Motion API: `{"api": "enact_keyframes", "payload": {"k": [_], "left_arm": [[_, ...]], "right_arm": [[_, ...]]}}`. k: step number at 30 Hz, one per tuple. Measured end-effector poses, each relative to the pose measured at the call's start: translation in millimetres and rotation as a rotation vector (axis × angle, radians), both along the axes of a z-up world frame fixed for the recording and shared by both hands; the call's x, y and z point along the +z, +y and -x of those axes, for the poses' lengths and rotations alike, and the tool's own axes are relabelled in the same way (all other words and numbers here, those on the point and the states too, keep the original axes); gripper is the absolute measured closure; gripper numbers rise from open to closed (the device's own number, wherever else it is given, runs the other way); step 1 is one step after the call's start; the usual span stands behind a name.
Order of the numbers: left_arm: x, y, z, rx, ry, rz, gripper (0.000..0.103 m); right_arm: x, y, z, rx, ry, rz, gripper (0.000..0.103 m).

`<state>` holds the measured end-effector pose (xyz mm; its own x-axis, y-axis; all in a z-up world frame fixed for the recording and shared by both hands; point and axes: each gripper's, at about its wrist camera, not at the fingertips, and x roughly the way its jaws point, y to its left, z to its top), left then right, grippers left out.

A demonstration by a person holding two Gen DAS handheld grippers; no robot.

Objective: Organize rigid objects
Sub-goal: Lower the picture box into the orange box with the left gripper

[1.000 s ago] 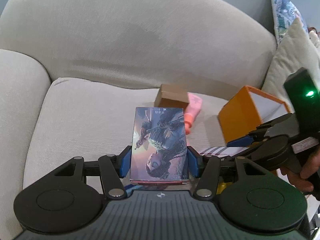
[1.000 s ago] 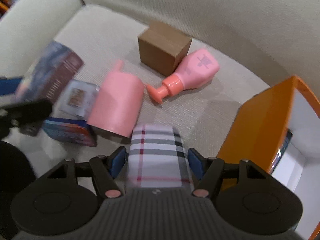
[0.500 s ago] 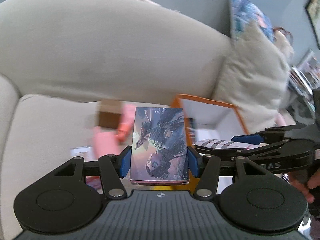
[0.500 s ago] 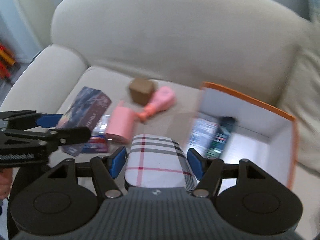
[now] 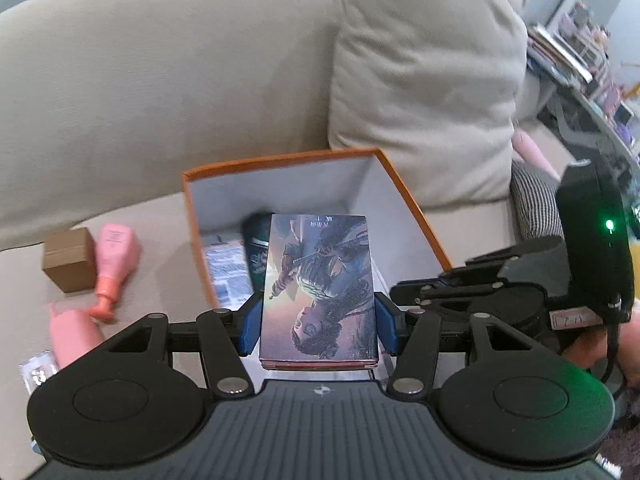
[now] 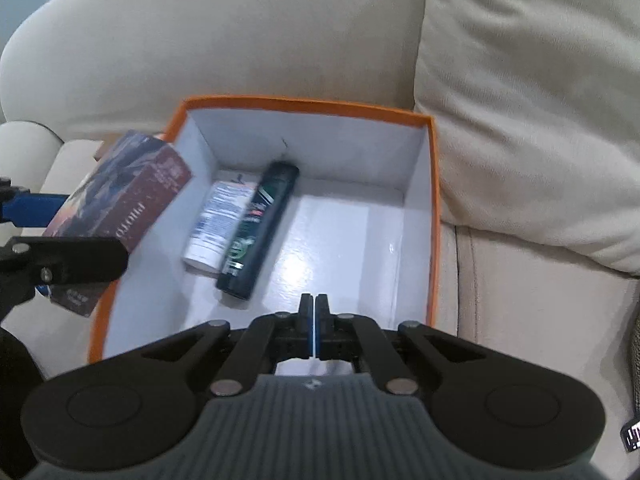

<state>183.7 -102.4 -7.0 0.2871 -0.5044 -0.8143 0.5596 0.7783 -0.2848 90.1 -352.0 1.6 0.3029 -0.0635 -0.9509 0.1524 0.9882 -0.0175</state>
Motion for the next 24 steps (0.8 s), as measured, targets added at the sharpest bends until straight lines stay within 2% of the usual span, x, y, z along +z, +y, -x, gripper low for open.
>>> {"api": "enact_keyframes", "payload": {"k": [5,10,18,24], "left_arm": [[-25.9,-14.7,-0.3,0.003,0.067,-0.024,0.039],[-48.6,-32.3,-5.0,0.028,0.092,-0.055,0.039],[-67.4,-53.7,-27.7,0.100,0.155,-0.023,0.039],[-81.2,-74.3,-49.6,0.130,0.148,-0.057,0.039]], "right_arm": [[-18.0,-7.4,1.8,0.034,0.053,-0.022,0.100],[-29.4,-10.0,9.0,0.101,0.050,-0.031,0.098],[-44.3,-8.1,-5.9,0.176,0.061,0.026,0.099],[-55.1,-10.0,-24.8,0.207,0.061,0.033,0.100]]}}
